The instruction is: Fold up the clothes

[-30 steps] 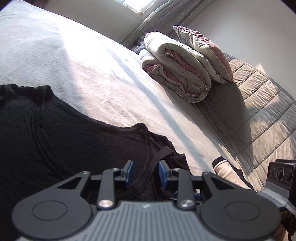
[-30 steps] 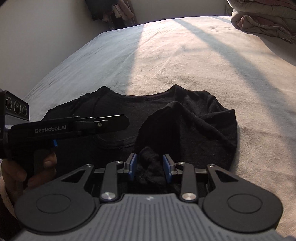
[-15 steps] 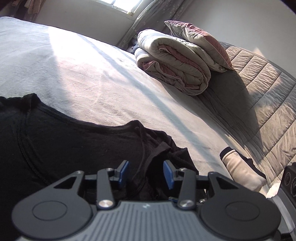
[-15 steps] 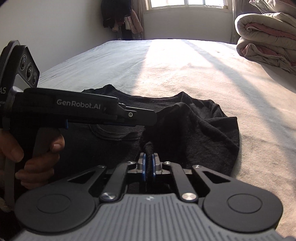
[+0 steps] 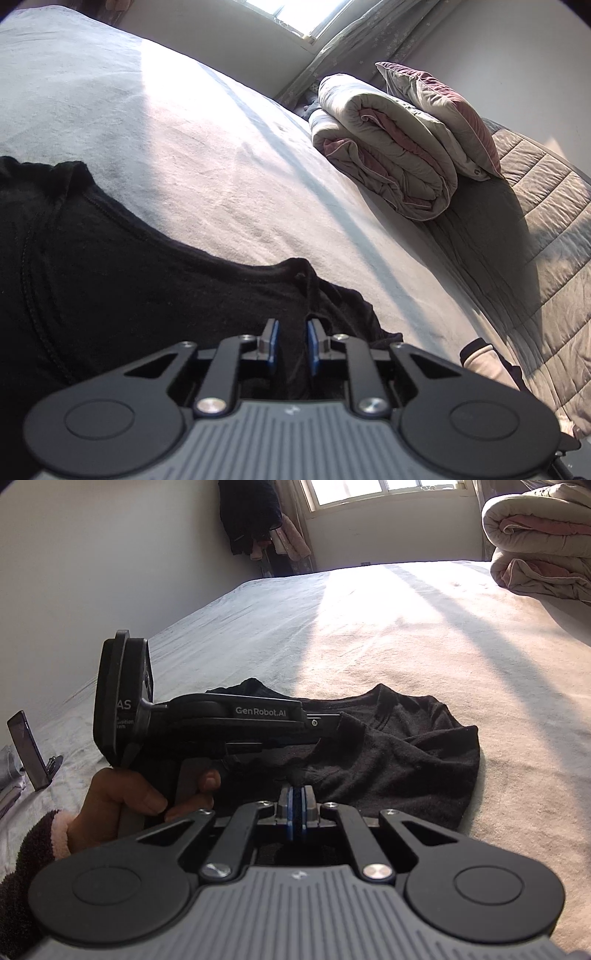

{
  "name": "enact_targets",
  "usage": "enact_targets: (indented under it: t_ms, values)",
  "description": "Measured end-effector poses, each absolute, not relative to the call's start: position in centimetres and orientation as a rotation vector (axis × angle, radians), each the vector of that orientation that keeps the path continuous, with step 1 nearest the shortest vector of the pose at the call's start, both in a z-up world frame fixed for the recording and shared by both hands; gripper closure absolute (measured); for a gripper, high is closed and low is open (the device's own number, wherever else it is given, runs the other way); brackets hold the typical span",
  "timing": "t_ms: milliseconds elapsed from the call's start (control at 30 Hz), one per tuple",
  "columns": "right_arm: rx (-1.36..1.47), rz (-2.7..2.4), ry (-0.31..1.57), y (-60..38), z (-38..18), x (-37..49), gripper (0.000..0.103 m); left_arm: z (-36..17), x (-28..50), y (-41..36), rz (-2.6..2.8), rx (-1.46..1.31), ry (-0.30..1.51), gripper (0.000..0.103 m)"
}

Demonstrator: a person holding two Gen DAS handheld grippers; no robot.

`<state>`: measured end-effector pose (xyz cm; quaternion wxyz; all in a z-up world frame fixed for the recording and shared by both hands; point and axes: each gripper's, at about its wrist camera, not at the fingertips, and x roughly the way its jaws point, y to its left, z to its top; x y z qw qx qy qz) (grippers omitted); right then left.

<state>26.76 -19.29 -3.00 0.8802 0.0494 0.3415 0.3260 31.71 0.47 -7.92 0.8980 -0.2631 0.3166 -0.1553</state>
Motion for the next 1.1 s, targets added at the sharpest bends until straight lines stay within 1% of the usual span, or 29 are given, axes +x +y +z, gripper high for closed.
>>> enact_targets:
  t_ms: [300,467,567,667,700,733,767,800,833,867,900,1000,1100]
  values:
    - [0.199,0.736,0.710,-20.4,-2.3,26.9,0.098,-6.2,30.1,2.6,-0.319,-0.624,0.574,0.103]
    - [0.254,0.815,0.743,-19.5,-2.9,27.0,0.098,-6.8,30.3,3.8,-0.255,-0.635,0.613,0.103]
    - [0.233,0.815,0.803,-18.2,-4.3,27.4,0.098,-7.6,30.7,4.5,-0.213,-0.632,0.667,0.102]
    - [0.203,0.804,0.868,-17.2,-5.7,27.9,0.086,-8.1,30.7,5.4,-0.205,-0.668,0.692,0.101]
    - [0.198,0.805,0.872,-17.0,-5.7,27.9,0.086,-8.2,30.7,5.7,-0.211,-0.690,0.694,0.099]
    - [0.196,0.808,0.870,-17.0,-5.7,27.8,0.085,-8.2,30.6,6.0,-0.220,-0.712,0.692,0.093]
    - [0.203,0.814,0.852,-17.3,-5.4,27.7,0.084,-8.2,30.6,6.3,-0.228,-0.734,0.690,0.084]
    - [0.211,0.820,0.834,-17.7,-5.0,27.6,0.079,-8.3,30.5,6.6,-0.237,-0.754,0.689,0.076]
    - [0.218,0.825,0.816,-18.0,-4.7,27.5,0.071,-8.3,30.5,6.7,-0.252,-0.767,0.692,0.073]
    - [0.226,0.826,0.794,-18.5,-4.4,27.4,0.057,-8.3,30.6,6.7,-0.262,-0.775,0.693,0.070]
    - [0.234,0.816,0.769,-19.1,-4.1,27.2,0.056,-8.4,30.6,6.7,-0.271,-0.782,0.693,0.066]
    - [0.267,0.746,0.730,-21.0,-3.4,27.5,0.056,-8.3,30.7,6.0,-0.273,-0.758,0.689,0.066]
    - [0.316,0.637,0.714,-22.9,-3.8,28.6,0.056,-8.0,30.8,4.8,-0.243,-0.676,0.674,0.072]
